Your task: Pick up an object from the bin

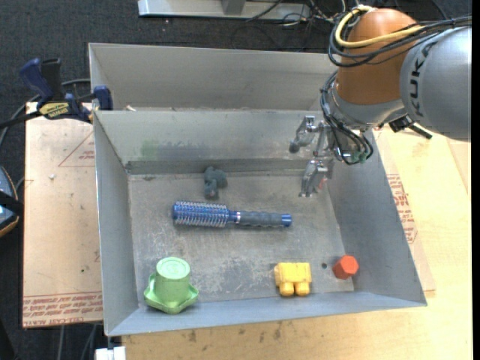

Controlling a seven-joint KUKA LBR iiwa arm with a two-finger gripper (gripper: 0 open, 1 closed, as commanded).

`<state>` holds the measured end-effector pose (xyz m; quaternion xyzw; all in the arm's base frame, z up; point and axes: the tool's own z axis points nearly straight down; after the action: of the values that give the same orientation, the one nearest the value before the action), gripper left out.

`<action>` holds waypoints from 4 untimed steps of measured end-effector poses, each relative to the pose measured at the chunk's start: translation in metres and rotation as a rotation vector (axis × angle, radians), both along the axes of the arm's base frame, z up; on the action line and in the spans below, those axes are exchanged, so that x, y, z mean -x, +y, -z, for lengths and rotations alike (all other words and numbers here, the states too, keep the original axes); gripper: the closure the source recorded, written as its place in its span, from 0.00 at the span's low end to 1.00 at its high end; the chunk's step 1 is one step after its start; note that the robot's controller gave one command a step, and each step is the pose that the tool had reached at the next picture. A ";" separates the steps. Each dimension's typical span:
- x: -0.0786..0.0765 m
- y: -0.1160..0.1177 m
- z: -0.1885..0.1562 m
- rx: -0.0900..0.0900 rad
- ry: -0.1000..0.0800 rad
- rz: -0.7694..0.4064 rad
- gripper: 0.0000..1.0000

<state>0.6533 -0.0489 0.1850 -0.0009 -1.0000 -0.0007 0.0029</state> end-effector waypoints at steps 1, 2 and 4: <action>0.030 0.097 0.111 0.003 -0.013 -0.233 0.00; 0.037 0.158 0.084 -0.003 -0.011 -0.105 0.00; 0.055 0.162 0.110 -0.002 -0.013 0.148 0.00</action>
Offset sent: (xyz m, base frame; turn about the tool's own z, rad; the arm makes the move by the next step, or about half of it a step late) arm -0.0331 0.0962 -0.1150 -0.2309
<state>0.5986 0.1134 0.0752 -0.0749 -0.9972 -0.0020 -0.0035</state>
